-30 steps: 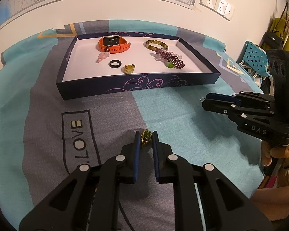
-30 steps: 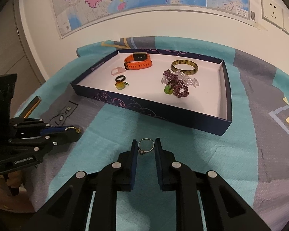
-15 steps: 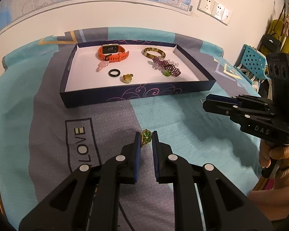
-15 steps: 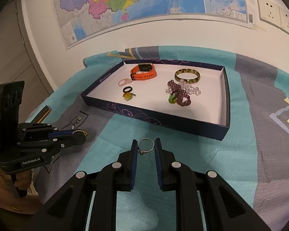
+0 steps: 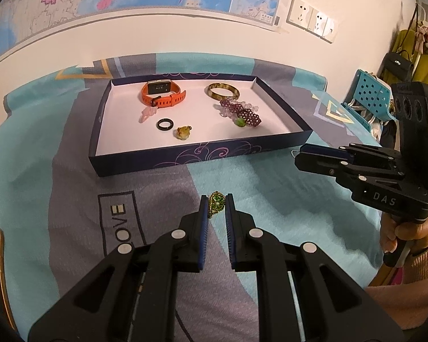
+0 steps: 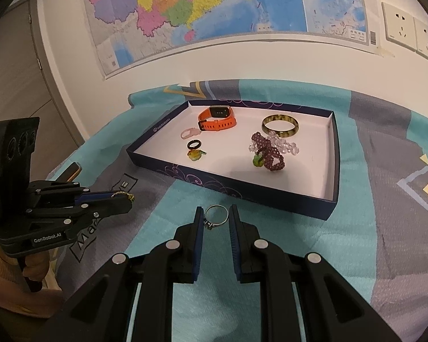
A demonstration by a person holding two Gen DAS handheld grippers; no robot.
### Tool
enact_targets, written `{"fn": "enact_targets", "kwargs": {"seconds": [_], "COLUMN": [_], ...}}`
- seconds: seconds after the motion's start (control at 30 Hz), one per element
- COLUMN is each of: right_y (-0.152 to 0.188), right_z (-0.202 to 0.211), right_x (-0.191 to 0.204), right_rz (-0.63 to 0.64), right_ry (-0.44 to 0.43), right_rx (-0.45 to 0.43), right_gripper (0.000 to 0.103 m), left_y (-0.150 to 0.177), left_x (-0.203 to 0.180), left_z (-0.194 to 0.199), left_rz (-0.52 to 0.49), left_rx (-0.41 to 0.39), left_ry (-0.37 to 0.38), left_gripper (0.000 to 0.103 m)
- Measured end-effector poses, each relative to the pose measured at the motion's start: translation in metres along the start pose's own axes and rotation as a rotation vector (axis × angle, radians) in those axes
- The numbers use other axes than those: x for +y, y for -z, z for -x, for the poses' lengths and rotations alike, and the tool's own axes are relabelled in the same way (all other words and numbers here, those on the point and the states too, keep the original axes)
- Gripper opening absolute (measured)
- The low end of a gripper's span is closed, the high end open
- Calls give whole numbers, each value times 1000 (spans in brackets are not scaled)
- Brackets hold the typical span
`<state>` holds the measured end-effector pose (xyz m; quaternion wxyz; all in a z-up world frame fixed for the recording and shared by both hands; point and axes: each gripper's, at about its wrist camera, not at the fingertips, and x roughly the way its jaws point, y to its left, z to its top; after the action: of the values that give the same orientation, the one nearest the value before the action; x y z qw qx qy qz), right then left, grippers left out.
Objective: Organize jewelry
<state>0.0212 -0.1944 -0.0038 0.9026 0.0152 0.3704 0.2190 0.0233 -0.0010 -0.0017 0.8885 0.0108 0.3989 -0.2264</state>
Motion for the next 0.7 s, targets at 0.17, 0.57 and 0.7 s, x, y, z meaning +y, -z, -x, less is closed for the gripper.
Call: {"fn": "enact_targets", "kwargs": {"seconds": [0.17, 0.57, 0.7], "right_y": [-2, -6, -7], "right_z": [2, 3, 3], "right_x": [0, 0, 0], "right_rz": [4, 9, 9], "right_ry": [1, 0, 0], "right_rx": [-8, -20, -23], "right_gripper": [16, 16, 16], "left_y": [-4, -11, -12], "left_x": [-1, -3, -4], "left_z": [1, 4, 5], "left_rz": [-4, -11, -13], "left_rx": [-10, -27, -30], "left_ry": [-2, -2, 0], "left_gripper": [12, 12, 12]}}
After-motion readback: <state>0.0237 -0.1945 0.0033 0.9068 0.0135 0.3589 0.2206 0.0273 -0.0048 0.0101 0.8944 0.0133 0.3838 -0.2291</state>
